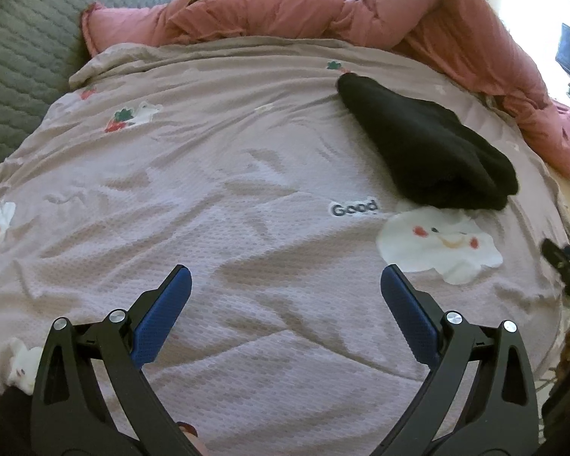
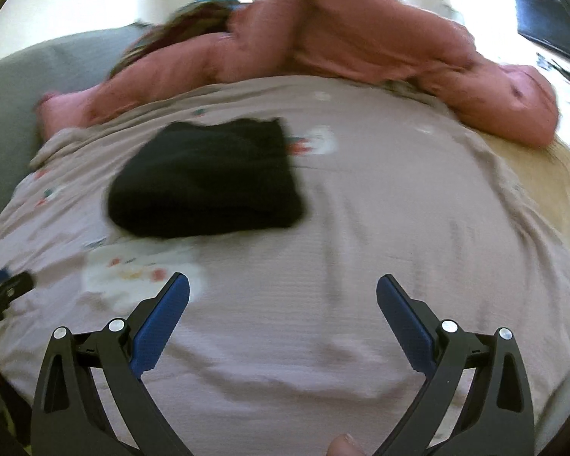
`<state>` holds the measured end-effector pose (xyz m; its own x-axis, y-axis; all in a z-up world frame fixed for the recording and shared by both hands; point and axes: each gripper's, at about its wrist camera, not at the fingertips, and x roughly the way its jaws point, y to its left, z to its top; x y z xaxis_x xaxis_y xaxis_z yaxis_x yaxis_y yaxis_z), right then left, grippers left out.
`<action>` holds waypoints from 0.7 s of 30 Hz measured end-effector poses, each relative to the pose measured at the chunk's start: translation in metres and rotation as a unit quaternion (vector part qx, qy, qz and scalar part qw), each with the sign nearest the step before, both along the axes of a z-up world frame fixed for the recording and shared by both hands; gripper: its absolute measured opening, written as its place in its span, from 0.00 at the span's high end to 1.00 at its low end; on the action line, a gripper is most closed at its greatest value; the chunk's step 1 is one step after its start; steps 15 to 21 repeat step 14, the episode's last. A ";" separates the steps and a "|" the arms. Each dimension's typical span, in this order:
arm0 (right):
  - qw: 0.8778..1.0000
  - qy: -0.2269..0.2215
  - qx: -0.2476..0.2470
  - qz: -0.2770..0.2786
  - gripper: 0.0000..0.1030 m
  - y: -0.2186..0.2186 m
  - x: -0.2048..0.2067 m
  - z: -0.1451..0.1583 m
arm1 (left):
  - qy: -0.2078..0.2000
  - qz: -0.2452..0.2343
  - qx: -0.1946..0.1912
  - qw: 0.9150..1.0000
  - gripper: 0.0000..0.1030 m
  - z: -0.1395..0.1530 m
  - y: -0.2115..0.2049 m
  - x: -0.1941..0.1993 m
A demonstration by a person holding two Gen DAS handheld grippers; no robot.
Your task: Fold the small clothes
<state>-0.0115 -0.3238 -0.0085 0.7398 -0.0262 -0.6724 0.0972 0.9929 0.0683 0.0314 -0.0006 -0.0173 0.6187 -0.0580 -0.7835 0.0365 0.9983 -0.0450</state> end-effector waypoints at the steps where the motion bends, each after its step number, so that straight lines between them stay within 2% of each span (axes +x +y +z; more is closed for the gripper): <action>1: 1.000 0.001 -0.002 -0.029 0.05 -0.014 -0.002 0.001 | 0.004 0.006 0.000 1.000 0.09 0.001 0.006 0.004; 4: 0.992 0.006 0.004 -0.123 0.05 -0.066 -0.013 0.002 | -0.006 0.024 0.002 1.000 0.09 0.009 0.030 0.015; 6: 0.974 0.011 0.003 -0.226 0.05 -0.123 -0.033 0.001 | -0.015 0.048 0.008 0.999 0.09 0.015 0.051 0.023; 7: 0.967 0.012 -0.002 -0.255 0.05 -0.140 -0.040 0.001 | -0.017 0.066 0.011 0.998 0.09 0.019 0.069 0.030; 8: 0.950 0.011 -0.014 -0.311 0.05 -0.175 -0.058 0.000 | -0.017 0.087 0.014 0.996 0.09 0.022 0.089 0.037; 9: 0.939 0.010 -0.026 -0.342 0.05 -0.194 -0.070 0.000 | -0.017 0.107 0.017 0.994 0.09 0.024 0.109 0.042; 11: 0.901 0.017 -0.064 -0.430 0.05 -0.248 -0.108 -0.005 | -0.006 0.155 0.030 0.988 0.09 0.025 0.156 0.057; 13: 0.869 0.029 -0.089 -0.485 0.05 -0.285 -0.138 -0.012 | -0.004 0.212 0.043 0.976 0.09 0.025 0.209 0.070; 14: 0.845 0.050 -0.102 -0.522 0.05 -0.309 -0.157 -0.019 | -0.001 0.237 0.053 0.970 0.09 0.024 0.230 0.075; 21: 0.845 0.050 -0.102 -0.522 0.05 -0.309 -0.157 -0.019 | -0.001 0.237 0.053 0.970 0.09 0.024 0.230 0.075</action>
